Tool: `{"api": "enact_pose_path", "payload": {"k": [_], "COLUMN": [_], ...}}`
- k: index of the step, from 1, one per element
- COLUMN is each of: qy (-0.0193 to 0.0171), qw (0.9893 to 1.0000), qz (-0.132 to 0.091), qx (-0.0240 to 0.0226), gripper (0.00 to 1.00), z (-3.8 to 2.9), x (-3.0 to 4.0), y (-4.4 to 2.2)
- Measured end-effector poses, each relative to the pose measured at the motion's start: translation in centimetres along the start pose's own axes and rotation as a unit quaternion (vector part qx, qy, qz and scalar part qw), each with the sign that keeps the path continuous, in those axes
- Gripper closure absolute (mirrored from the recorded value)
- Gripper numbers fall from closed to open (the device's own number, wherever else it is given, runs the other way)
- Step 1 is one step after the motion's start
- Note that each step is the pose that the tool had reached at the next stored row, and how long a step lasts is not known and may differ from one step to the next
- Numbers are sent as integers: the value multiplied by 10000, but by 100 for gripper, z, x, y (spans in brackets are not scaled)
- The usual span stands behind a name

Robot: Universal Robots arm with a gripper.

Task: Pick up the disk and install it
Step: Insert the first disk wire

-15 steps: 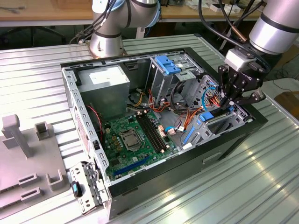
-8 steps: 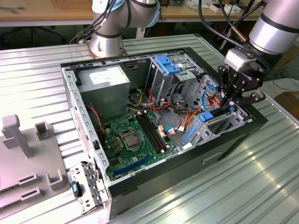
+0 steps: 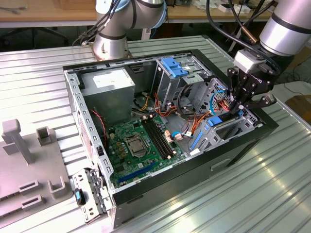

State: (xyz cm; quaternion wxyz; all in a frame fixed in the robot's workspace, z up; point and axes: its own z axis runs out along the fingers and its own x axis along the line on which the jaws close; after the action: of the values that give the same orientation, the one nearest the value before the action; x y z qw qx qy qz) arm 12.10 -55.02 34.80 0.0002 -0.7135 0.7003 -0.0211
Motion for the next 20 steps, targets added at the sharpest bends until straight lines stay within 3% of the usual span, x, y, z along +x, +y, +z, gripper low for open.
{"api": "enact_pose_path", "payload": {"k": [15,20], "qy": [7,-18], "qw": [10000,10000], "qz": [97,97], "qx": [-3,-3], "gripper": [84,84], "z": [0,7], "x": [-24,-9], "y": [-1,0]}}
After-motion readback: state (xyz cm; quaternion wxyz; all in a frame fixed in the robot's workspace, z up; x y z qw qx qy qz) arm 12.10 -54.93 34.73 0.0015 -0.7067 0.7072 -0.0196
